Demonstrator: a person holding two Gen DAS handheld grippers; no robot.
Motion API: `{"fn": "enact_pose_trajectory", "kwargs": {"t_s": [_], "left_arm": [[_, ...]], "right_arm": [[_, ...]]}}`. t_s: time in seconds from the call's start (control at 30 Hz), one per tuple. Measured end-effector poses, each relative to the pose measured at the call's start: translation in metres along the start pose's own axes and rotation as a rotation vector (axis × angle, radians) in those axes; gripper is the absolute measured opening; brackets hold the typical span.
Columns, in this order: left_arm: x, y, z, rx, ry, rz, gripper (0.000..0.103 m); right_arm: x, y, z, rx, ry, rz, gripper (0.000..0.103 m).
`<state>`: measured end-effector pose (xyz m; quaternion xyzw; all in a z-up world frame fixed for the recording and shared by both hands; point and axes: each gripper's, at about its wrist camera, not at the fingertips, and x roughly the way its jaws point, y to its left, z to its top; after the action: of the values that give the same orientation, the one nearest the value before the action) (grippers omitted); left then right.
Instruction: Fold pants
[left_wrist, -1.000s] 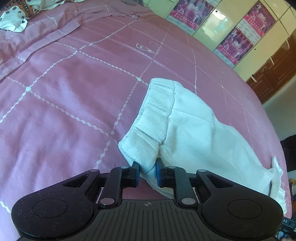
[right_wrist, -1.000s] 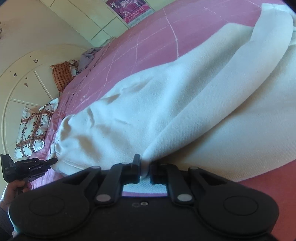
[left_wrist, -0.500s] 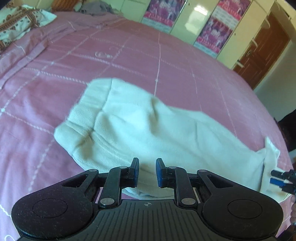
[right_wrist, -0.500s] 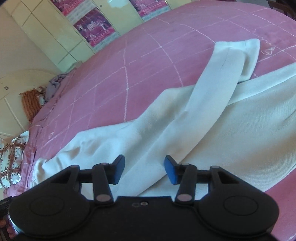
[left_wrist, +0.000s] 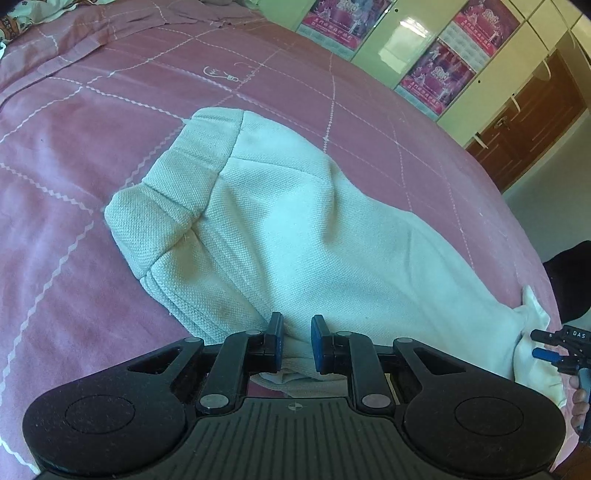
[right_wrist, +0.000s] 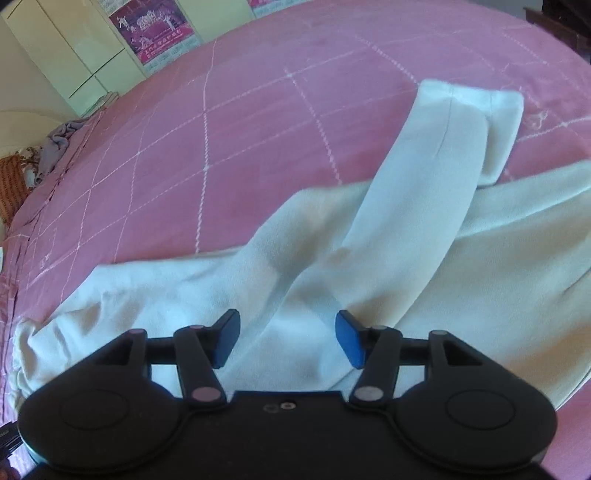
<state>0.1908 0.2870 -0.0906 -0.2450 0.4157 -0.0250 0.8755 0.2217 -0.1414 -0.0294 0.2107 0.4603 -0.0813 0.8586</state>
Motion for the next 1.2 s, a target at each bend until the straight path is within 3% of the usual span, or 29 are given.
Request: {"fn": "enact_pose_trajectory", "kwargs": {"t_s": [0.2, 0.27, 0.33, 0.4, 0.43, 0.57, 0.7, 0.8, 0.87, 0.97, 1.03, 1.2], "left_arm": [[0.006, 0.002, 0.007, -0.001, 0.0, -0.013, 0.018], [0.007, 0.003, 0.007, 0.002, 0.001, -0.016, 0.018], [0.008, 0.005, 0.008, -0.003, 0.002, -0.021, 0.018], [0.009, 0.007, 0.009, -0.005, 0.003, -0.027, 0.018], [0.009, 0.008, 0.01, -0.009, 0.003, -0.031, 0.018], [0.01, 0.009, 0.01, -0.006, 0.003, -0.034, 0.018], [0.01, 0.008, 0.009, -0.001, 0.0, -0.031, 0.018], [0.01, 0.006, 0.01, 0.008, 0.003, -0.024, 0.018], [0.01, 0.005, 0.011, 0.01, 0.006, -0.019, 0.018], [0.011, 0.002, 0.012, 0.013, 0.01, -0.009, 0.018], [0.012, 0.0, 0.013, 0.012, 0.011, -0.001, 0.018], [0.014, -0.004, 0.013, 0.016, 0.014, 0.015, 0.018]], "right_arm": [[0.027, -0.003, 0.026, -0.023, 0.017, -0.108, 0.059], [0.037, -0.003, 0.033, -0.053, 0.053, -0.126, 0.065], [0.047, 0.001, 0.036, -0.094, 0.087, -0.16, 0.065], [0.048, 0.005, 0.035, -0.152, 0.087, -0.173, 0.03], [0.042, 0.003, 0.034, -0.16, 0.07, -0.166, 0.004], [-0.01, -0.021, 0.021, -0.082, -0.048, -0.071, 0.004], [-0.056, -0.063, -0.022, 0.046, -0.131, -0.018, 0.003], [-0.051, -0.098, -0.052, 0.127, -0.089, -0.01, 0.005], [-0.044, -0.112, -0.059, 0.154, -0.049, 0.012, 0.015], [-0.066, -0.103, -0.052, 0.068, -0.163, 0.016, 0.046], [-0.07, -0.092, -0.036, 0.008, -0.195, 0.021, 0.045], [-0.041, -0.065, 0.001, -0.171, -0.164, -0.122, 0.046]]}}
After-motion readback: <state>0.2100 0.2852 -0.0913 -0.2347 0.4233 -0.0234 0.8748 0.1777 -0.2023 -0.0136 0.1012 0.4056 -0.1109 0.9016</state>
